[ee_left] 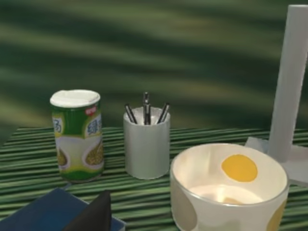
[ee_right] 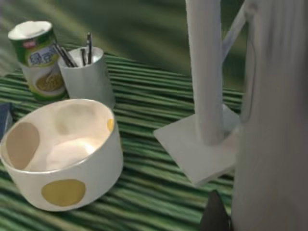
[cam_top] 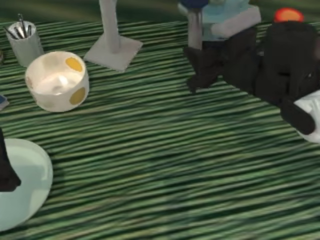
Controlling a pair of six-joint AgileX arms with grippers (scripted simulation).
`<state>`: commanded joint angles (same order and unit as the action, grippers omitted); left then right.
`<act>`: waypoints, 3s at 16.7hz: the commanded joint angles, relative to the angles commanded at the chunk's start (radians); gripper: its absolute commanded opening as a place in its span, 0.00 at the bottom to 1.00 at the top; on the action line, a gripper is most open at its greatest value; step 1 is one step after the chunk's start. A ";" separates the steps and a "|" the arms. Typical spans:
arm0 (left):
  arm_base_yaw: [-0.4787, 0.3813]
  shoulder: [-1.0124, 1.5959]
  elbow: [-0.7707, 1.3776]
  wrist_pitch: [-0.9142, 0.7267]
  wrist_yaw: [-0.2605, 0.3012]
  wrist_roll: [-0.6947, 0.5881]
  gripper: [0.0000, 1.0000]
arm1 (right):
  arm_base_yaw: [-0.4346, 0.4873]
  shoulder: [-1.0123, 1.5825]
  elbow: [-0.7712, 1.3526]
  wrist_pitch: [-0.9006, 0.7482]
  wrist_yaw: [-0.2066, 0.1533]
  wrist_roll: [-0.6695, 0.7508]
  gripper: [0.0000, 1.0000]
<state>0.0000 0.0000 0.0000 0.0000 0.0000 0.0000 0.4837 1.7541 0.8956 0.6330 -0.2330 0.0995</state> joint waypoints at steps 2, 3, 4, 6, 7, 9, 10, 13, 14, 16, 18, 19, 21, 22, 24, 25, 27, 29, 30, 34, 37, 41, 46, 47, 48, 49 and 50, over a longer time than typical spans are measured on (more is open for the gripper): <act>0.000 0.000 0.000 0.000 0.000 0.000 1.00 | -0.001 -0.043 -0.031 0.108 -0.028 -0.043 0.00; 0.000 0.000 0.000 0.000 0.000 0.000 1.00 | -0.002 -0.062 -0.042 0.147 -0.039 -0.060 0.00; 0.000 0.000 0.000 0.000 0.000 0.000 1.00 | -0.002 -0.077 -0.050 0.174 -0.047 -0.072 0.00; 0.000 0.000 0.000 0.000 0.000 0.000 1.00 | -0.003 -0.090 -0.056 0.197 -0.054 -0.083 0.00; 0.000 0.000 0.000 0.000 0.000 0.000 1.00 | -0.003 -0.090 -0.056 0.197 -0.054 -0.083 0.00; 0.000 0.000 0.000 0.000 0.000 0.000 1.00 | -0.003 -0.090 -0.056 0.197 -0.054 -0.083 0.00; 0.000 0.000 0.000 0.000 0.000 0.000 1.00 | -0.002 -0.086 -0.051 0.195 -0.052 -0.080 0.00; 0.000 0.000 0.000 0.000 0.000 0.000 1.00 | 0.028 -0.099 -0.071 0.208 -0.023 -0.081 0.00; 0.000 0.000 0.000 0.000 0.000 0.000 1.00 | 0.048 -0.107 -0.086 0.218 -0.003 -0.081 0.00; 0.000 0.000 0.000 0.000 0.000 0.000 1.00 | 0.096 -0.125 -0.119 0.238 0.041 -0.080 0.00; 0.000 0.000 0.000 0.000 0.000 0.000 1.00 | 0.135 -0.141 -0.142 0.256 0.076 -0.079 0.00; 0.000 0.000 0.000 0.000 0.000 0.000 1.00 | 0.144 -0.146 -0.147 0.261 0.084 -0.078 0.00; 0.000 0.000 0.000 0.000 0.000 0.000 1.00 | 0.145 -0.146 -0.148 0.262 0.085 -0.078 0.00; 0.000 0.000 0.000 0.000 0.000 0.000 1.00 | 0.141 -0.141 -0.145 0.260 0.081 -0.077 0.00; 0.000 0.000 0.000 0.000 0.000 0.000 1.00 | 0.143 -0.143 -0.146 0.261 0.083 -0.077 0.00; 0.000 0.000 0.000 0.000 0.000 0.000 1.00 | 0.144 -0.145 -0.147 0.261 0.084 -0.078 0.00; 0.000 0.000 0.000 0.000 0.000 0.000 1.00 | 0.145 -0.146 -0.148 0.262 0.085 -0.078 0.00; 0.000 0.000 0.000 0.000 0.000 0.000 1.00 | 0.145 -0.146 -0.148 0.262 0.085 -0.078 0.00; -0.001 0.002 0.001 0.001 0.001 0.000 1.00 | 0.145 -0.146 -0.148 0.262 0.085 -0.078 0.00; -0.047 0.111 0.085 0.058 0.069 0.003 1.00 | 0.145 -0.146 -0.148 0.262 0.085 -0.078 0.00; -0.110 0.304 0.200 0.136 0.166 0.006 1.00 | 0.145 -0.146 -0.148 0.262 0.085 -0.078 0.00; -0.210 0.645 0.371 0.248 0.316 0.009 1.00 | 0.145 -0.146 -0.148 0.262 0.085 -0.078 0.00; -0.324 1.017 0.568 0.379 0.487 0.011 1.00 | 0.145 -0.146 -0.148 0.262 0.085 -0.078 0.00; -0.342 1.068 0.600 0.401 0.514 0.012 1.00 | 0.145 -0.146 -0.148 0.262 0.085 -0.078 0.00; -0.357 1.110 0.629 0.421 0.537 0.014 1.00 | 0.145 -0.146 -0.148 0.262 0.085 -0.078 0.00; -0.370 1.143 0.654 0.439 0.556 0.015 1.00 | 0.145 -0.146 -0.148 0.262 0.085 -0.078 0.00; -0.380 1.168 0.674 0.453 0.571 0.017 1.00 | 0.145 -0.146 -0.148 0.262 0.085 -0.078 0.00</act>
<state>-0.3797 1.1679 0.6737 0.4527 0.5705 0.0165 0.6290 1.6079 0.7476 0.8950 -0.1484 0.0210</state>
